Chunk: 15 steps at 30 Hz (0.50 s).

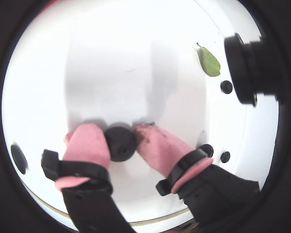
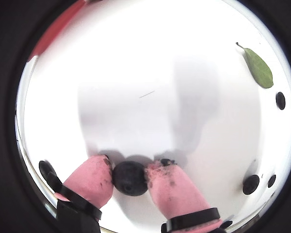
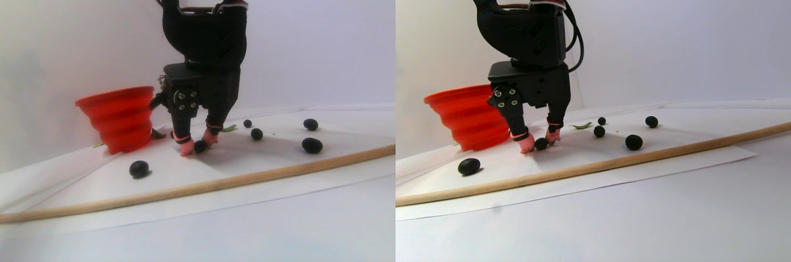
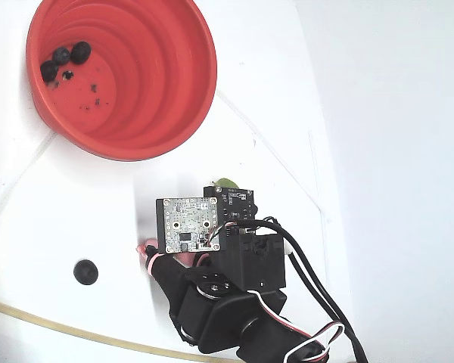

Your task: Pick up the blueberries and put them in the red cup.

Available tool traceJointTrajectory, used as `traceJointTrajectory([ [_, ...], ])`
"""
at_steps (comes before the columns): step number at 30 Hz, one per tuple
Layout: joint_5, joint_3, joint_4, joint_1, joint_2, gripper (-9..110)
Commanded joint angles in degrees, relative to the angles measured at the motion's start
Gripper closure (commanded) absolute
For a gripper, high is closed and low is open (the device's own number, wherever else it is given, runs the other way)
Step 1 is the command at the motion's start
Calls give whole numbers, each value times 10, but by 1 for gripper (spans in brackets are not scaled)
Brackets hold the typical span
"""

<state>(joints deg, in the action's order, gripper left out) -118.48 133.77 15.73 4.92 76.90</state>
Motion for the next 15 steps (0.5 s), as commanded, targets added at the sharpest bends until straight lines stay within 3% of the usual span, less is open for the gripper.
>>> traceJointTrajectory([
  [1,4,-9,-11,-5,50,89],
  [15,23,-15,-69,-21,124,89],
])
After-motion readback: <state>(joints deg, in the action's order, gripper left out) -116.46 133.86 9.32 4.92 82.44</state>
